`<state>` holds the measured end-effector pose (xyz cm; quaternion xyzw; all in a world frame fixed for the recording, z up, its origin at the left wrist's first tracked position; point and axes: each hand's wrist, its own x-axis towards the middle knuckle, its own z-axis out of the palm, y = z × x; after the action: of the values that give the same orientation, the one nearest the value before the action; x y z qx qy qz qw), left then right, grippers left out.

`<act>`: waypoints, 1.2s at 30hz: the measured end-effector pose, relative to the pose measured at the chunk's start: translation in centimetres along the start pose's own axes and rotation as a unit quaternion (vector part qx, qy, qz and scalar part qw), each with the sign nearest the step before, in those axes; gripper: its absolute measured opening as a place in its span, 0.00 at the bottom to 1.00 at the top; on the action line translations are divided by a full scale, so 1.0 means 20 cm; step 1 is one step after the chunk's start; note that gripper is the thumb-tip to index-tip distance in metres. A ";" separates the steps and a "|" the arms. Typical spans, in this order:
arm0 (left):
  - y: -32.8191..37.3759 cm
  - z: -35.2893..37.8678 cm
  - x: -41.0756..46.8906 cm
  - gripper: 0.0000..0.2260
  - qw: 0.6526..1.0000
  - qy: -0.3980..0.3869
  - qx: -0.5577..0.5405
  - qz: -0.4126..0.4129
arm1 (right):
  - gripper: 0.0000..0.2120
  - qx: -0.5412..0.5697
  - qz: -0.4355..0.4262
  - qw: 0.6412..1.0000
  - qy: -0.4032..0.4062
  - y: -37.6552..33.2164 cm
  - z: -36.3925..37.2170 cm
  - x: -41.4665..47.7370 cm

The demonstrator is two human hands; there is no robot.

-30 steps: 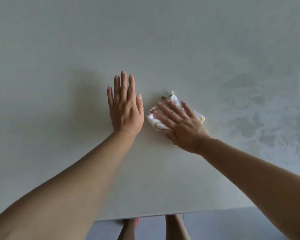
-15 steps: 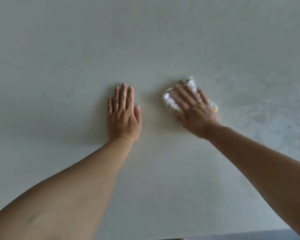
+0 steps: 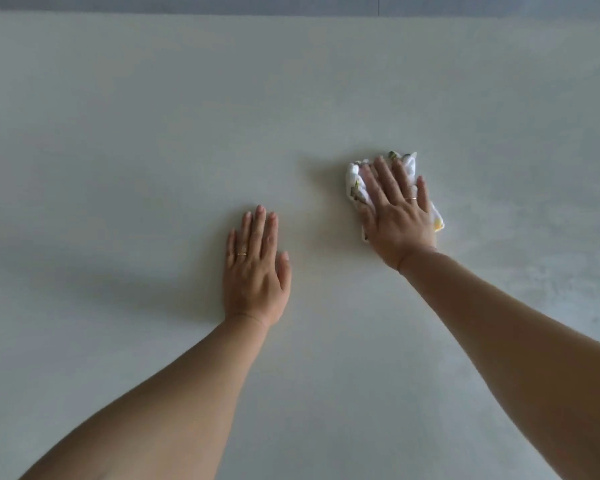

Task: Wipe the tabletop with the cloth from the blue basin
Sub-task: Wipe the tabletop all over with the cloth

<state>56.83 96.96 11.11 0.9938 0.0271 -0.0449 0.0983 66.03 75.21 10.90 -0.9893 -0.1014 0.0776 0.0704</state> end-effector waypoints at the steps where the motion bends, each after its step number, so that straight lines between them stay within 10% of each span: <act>1: 0.00 0.00 0.00 0.27 1.000 0.001 0.000 -0.002 | 0.26 0.026 0.072 0.997 0.011 -0.05 0.01 0.03; 4: 0.00 0.01 0.01 0.26 1.000 -0.001 0.004 -0.004 | 0.27 0.060 0.114 0.992 0.014 -0.31 0.06 -0.03; 10: 0.00 0.01 0.01 0.26 1.000 -0.004 0.009 -0.002 | 0.26 -0.046 -0.243 0.969 -0.017 -0.19 0.02 -0.03; 18: 0.01 0.00 0.01 0.26 1.000 -0.008 -0.003 -0.002 | 0.27 0.053 0.160 0.986 0.017 -0.23 0.01 0.20; 25: 0.01 -0.01 0.01 0.26 1.000 -0.016 -0.003 -0.001 | 0.26 -0.043 -0.222 0.973 -0.049 -0.28 -0.01 0.07; 32: 0.01 -0.02 0.01 0.27 1.000 -0.013 -0.024 0.005 | 0.27 0.050 0.175 0.983 0.008 -0.25 -0.01 0.29; 36: 0.02 -0.03 0.01 0.27 0.999 -0.023 -0.020 -0.010 | 0.27 0.011 -0.037 0.999 -0.032 -0.55 0.05 0.15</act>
<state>57.02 96.67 11.73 0.9900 0.0355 -0.0686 0.1184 66.65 86.72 11.13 -0.9811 -0.1393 0.1077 0.0808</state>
